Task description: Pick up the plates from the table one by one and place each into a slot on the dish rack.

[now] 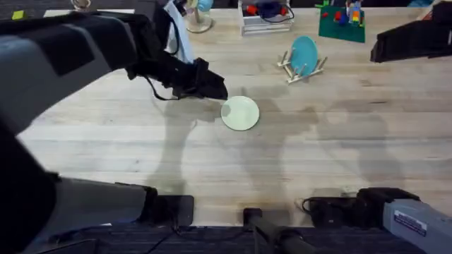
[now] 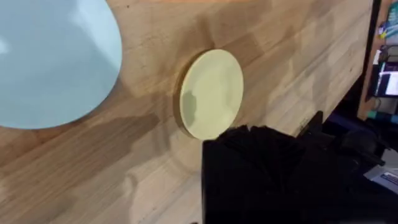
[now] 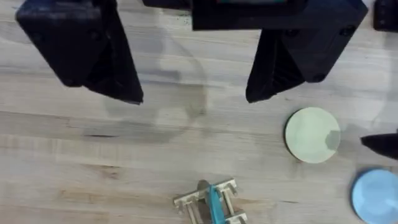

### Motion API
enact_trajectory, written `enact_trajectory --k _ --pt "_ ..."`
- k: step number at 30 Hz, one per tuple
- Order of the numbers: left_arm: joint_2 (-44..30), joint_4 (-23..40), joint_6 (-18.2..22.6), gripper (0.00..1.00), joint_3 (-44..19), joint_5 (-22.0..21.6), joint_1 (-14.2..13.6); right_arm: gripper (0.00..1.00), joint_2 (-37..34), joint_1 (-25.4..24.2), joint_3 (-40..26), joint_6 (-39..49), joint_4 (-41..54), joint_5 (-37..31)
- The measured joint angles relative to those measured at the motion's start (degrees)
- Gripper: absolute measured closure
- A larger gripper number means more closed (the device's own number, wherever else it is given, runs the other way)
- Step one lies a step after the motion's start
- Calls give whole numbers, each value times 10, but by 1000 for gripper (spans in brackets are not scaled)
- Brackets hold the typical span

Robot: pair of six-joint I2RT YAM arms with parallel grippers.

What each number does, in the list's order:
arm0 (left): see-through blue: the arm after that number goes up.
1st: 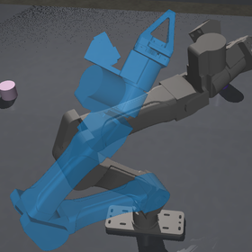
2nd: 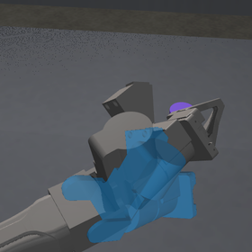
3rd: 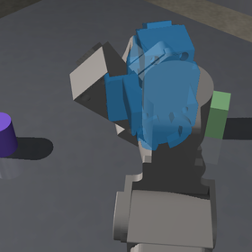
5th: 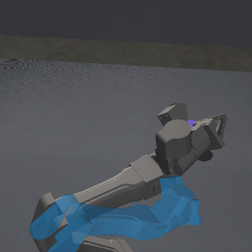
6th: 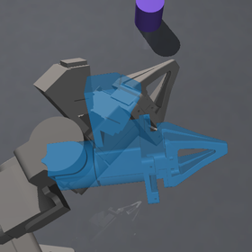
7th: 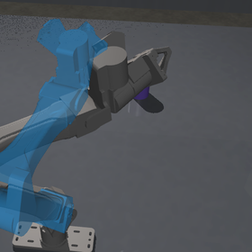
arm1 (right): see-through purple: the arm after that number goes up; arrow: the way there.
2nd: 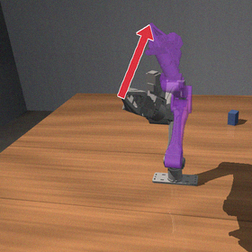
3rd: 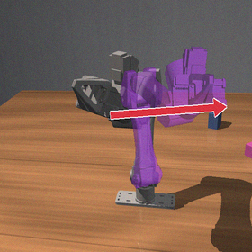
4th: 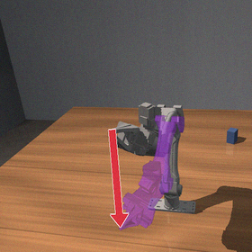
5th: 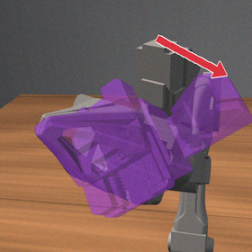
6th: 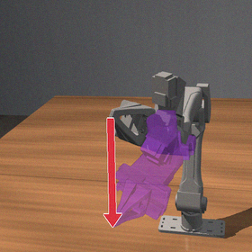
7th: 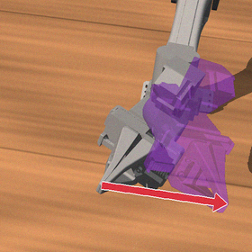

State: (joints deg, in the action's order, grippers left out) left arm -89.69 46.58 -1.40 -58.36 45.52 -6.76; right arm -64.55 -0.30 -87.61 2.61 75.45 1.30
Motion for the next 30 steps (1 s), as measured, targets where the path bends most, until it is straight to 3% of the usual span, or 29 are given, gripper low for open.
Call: enact_trajectory --k 16,26,30 --pt "-67 -13 -12 959 2 4 -1 7 0 0 0 0 0 0" --pt "-146 -63 -13 958 6 4 -1 7 0 0 0 0 0 0" --pt "-181 -82 -17 958 7 43 1 7 0 0 0 0 0 0"
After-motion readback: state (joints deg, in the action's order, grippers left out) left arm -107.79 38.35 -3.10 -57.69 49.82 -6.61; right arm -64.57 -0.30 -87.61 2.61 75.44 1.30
